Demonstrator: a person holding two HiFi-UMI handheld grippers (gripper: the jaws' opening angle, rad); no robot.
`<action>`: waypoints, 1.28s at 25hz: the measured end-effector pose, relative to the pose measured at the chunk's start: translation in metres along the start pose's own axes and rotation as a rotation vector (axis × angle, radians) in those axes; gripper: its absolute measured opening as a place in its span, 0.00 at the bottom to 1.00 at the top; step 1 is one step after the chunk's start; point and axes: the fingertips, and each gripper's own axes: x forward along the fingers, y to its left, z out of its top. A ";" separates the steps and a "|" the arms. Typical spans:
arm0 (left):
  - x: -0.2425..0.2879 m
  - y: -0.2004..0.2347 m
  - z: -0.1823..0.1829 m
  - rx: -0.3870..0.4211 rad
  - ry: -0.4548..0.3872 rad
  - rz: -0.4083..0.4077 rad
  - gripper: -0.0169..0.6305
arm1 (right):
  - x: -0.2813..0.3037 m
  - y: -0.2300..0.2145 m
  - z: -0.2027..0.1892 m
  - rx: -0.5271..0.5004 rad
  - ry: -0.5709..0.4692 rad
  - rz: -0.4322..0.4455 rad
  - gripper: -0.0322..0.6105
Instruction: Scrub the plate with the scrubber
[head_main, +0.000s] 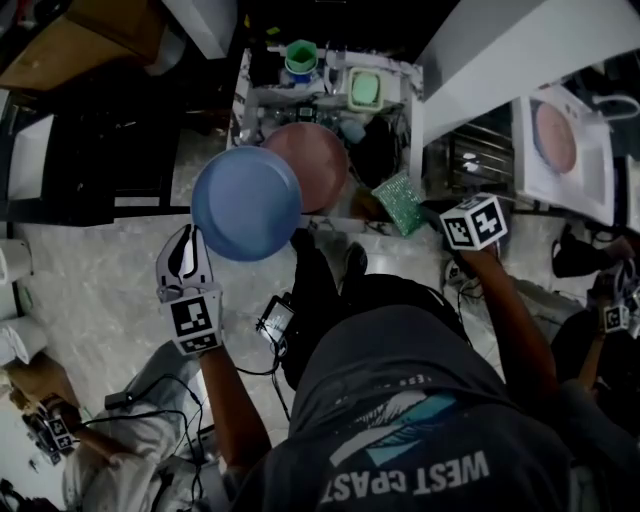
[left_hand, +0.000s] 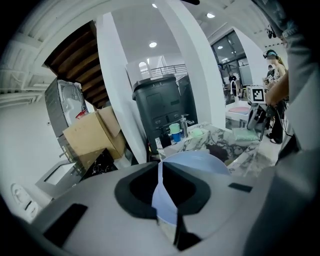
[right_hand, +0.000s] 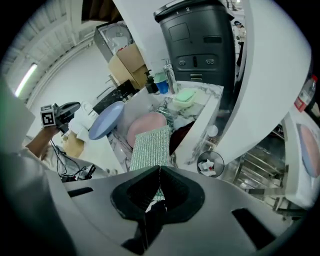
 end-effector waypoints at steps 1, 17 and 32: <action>-0.001 -0.002 0.002 0.003 0.000 0.001 0.07 | 0.001 -0.002 -0.007 0.013 0.000 0.005 0.11; -0.032 -0.027 0.026 0.033 -0.003 0.042 0.07 | 0.012 -0.008 -0.035 0.019 -0.033 0.059 0.14; -0.076 -0.046 0.060 0.047 -0.076 0.068 0.07 | -0.029 -0.013 -0.017 -0.043 -0.165 -0.010 0.26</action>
